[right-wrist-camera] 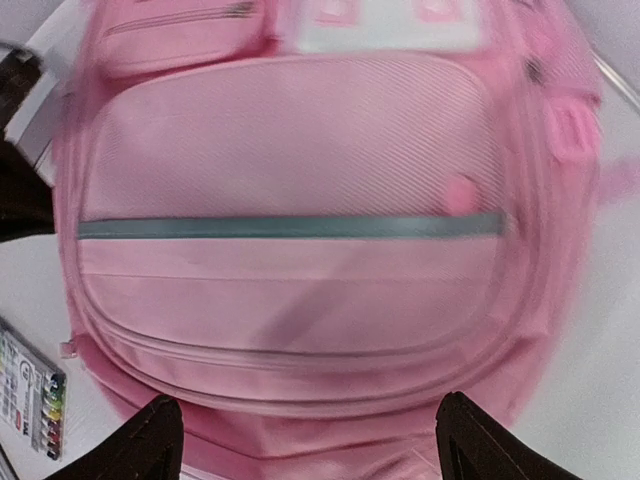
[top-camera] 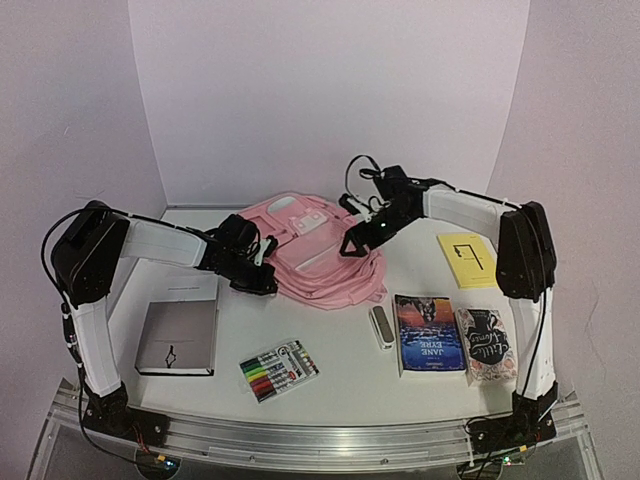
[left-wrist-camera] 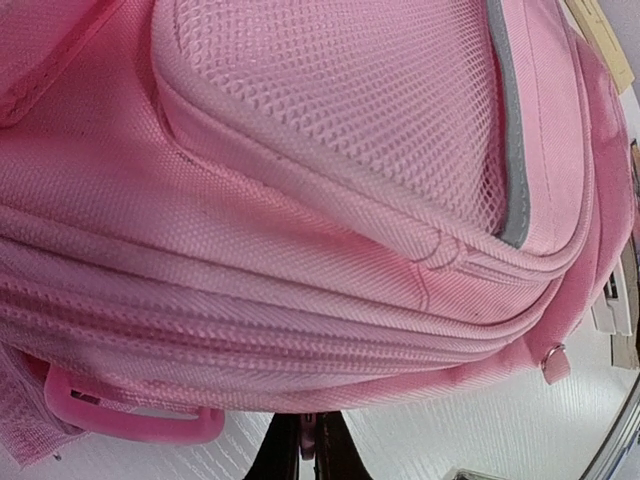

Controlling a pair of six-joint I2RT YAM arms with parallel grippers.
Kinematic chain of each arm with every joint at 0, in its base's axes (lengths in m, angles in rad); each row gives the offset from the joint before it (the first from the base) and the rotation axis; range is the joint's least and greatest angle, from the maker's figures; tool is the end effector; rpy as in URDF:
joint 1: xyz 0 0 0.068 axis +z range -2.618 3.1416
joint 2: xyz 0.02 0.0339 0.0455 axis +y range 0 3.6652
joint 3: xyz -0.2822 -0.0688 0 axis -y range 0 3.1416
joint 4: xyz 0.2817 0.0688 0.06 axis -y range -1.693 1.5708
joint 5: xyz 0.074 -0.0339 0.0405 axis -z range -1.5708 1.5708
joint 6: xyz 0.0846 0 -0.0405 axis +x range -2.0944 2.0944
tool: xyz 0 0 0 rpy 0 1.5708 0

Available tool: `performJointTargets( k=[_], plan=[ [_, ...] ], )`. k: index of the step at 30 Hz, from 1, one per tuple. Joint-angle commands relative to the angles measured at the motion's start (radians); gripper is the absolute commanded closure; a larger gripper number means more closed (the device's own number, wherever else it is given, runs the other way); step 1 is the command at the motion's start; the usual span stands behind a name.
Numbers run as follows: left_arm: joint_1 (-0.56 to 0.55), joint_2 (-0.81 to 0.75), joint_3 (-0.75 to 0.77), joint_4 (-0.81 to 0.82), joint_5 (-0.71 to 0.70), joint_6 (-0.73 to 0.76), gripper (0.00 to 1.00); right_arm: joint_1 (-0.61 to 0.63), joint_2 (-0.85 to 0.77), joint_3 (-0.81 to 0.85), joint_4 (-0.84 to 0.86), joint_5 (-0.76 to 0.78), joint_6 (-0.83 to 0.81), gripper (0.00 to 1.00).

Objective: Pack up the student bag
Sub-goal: Unzip the student bag at the center of the board.

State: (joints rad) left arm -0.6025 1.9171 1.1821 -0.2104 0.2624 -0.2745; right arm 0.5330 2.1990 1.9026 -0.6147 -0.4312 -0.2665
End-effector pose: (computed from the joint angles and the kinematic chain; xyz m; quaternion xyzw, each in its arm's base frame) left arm 0.3634 -0.2766 0.1083 0.1937 0.9241 -0.2422 0.2233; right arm 0.4689 0.3177 0.1977 -0.4235 0.8244 0.2426 0.2867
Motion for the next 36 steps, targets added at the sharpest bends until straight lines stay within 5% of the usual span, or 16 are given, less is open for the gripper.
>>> performJointTargets(
  k=[1, 16, 22, 24, 29, 30, 36],
  plan=[
    [0.015, -0.041, -0.002, 0.088, 0.018, -0.030, 1.00, 0.122, -0.029, 0.008, 0.076, 0.027, -0.206, 0.16],
    [0.021, -0.086, -0.024, 0.099, 0.055, -0.051, 1.00, 0.185, 0.158, 0.080, 0.160, 0.126, -0.269, 0.26],
    [0.021, -0.101, -0.021, 0.086, 0.060, -0.040, 1.00, 0.221, 0.139, 0.022, 0.188, 0.144, -0.297, 0.20],
    [0.021, -0.100, -0.012, 0.076, 0.064, -0.034, 1.00, 0.223, 0.144, 0.014, 0.212, 0.188, -0.285, 0.34],
    [0.014, -0.131, -0.033, 0.083, 0.070, -0.058, 1.00, 0.223, 0.187, 0.093, 0.240, 0.276, -0.148, 0.94],
    [0.010, -0.146, -0.045, 0.098, 0.071, -0.071, 1.00, 0.223, 0.190, 0.108, 0.239, 0.266, -0.106, 1.00],
    [-0.054, -0.189, -0.078, 0.111, 0.055, -0.092, 1.00, 0.220, 0.189, 0.176, 0.236, 0.205, 0.142, 1.00]
  ],
)
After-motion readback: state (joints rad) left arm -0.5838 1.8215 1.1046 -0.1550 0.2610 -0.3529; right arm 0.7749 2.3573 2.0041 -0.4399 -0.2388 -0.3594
